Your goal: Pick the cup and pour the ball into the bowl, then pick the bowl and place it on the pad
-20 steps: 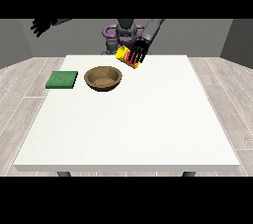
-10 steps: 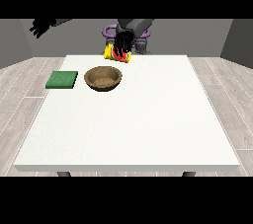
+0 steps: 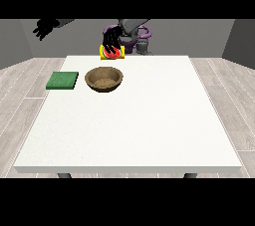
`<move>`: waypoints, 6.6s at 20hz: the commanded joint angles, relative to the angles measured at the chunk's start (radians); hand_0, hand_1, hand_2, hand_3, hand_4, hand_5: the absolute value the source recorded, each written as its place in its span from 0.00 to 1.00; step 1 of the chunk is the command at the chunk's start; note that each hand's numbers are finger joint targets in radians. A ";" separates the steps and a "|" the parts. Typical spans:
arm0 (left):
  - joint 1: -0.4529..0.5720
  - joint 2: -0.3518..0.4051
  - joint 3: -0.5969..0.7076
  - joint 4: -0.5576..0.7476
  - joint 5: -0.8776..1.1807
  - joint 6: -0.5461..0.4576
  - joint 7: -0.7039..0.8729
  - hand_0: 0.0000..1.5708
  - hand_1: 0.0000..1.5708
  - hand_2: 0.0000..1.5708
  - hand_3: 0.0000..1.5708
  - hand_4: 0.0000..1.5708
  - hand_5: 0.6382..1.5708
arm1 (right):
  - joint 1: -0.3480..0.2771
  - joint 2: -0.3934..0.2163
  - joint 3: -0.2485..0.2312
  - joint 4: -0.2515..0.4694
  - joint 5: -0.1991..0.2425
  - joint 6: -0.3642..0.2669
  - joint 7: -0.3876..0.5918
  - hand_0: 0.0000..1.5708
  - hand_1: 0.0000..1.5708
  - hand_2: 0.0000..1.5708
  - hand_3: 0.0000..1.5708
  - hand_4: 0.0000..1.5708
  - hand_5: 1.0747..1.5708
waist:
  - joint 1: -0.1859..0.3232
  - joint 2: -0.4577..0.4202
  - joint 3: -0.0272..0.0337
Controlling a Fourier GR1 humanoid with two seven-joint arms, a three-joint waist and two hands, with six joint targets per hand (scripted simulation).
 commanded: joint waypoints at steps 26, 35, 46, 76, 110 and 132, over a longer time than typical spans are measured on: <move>0.167 0.193 0.964 -0.586 1.249 -0.190 -0.510 0.00 0.00 0.00 0.00 0.67 0.99 | 0.045 0.125 -0.054 0.049 0.053 -0.273 -0.079 0.00 0.00 0.00 0.00 0.46 0.99 | 0.427 0.085 -0.0033; 0.141 0.402 1.103 -0.599 1.427 -0.392 -0.437 0.00 0.00 0.00 0.00 0.65 0.99 | -0.057 0.135 -0.061 0.241 0.050 -0.264 -0.195 0.00 0.00 0.00 0.00 0.45 0.99 | 0.409 0.167 -0.0001; 0.201 0.490 1.146 -0.688 1.520 -0.448 -0.443 0.00 0.00 0.00 0.00 0.64 0.96 | -0.151 0.158 -0.049 0.472 0.085 -0.259 -0.429 0.00 0.00 0.00 0.00 0.33 0.97 | 0.410 0.283 0.0007; 0.227 0.629 1.234 -0.726 1.685 -0.509 -0.384 0.00 0.00 0.00 0.00 0.73 0.95 | -0.142 0.031 0.007 0.612 0.208 -0.574 -0.345 1.00 1.00 1.00 0.87 0.61 0.93 | 0.424 0.331 -0.0039; 0.520 0.762 1.342 -0.420 1.636 -0.618 -0.746 0.00 0.00 0.00 0.00 0.77 0.98 | -0.227 -0.257 0.017 0.510 0.197 -0.362 0.021 1.00 1.00 1.00 0.28 0.68 1.00 | 0.250 0.251 -0.0003; 0.469 0.838 1.328 -0.371 1.682 -0.615 -0.740 0.00 0.00 0.00 0.00 0.75 0.99 | -0.322 -0.217 -0.073 0.582 0.138 -0.530 -0.014 0.93 0.93 0.90 0.53 0.00 0.92 | 0.264 0.312 0.0000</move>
